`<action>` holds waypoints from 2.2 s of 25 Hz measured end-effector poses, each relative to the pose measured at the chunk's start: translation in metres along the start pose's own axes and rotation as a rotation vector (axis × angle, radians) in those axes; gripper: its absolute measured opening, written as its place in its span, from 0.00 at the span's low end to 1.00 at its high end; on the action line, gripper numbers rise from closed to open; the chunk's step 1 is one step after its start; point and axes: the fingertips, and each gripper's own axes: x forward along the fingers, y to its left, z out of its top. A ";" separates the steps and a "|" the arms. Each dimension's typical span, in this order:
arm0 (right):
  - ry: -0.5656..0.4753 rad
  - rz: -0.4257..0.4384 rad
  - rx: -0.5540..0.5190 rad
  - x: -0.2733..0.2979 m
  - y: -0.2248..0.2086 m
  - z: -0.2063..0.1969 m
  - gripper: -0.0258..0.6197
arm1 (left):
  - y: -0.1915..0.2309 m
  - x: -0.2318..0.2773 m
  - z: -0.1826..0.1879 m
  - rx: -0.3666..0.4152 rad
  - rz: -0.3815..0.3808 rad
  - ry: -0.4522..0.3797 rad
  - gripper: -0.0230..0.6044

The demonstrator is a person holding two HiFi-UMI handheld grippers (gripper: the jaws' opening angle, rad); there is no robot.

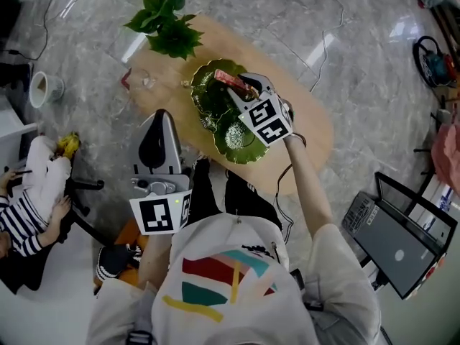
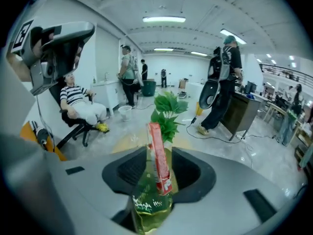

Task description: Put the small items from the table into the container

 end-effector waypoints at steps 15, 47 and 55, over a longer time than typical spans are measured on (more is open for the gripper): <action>-0.242 -0.179 -0.032 -0.093 0.004 0.097 0.37 | 0.015 -0.016 0.063 0.026 0.062 -0.141 0.05; -0.638 -0.470 0.112 -0.265 0.059 0.176 0.06 | -0.010 -0.046 0.140 0.093 -0.019 -0.320 0.05; -0.628 -0.431 0.111 -0.253 0.066 0.180 0.06 | 0.003 -0.054 0.141 0.070 0.007 -0.346 0.05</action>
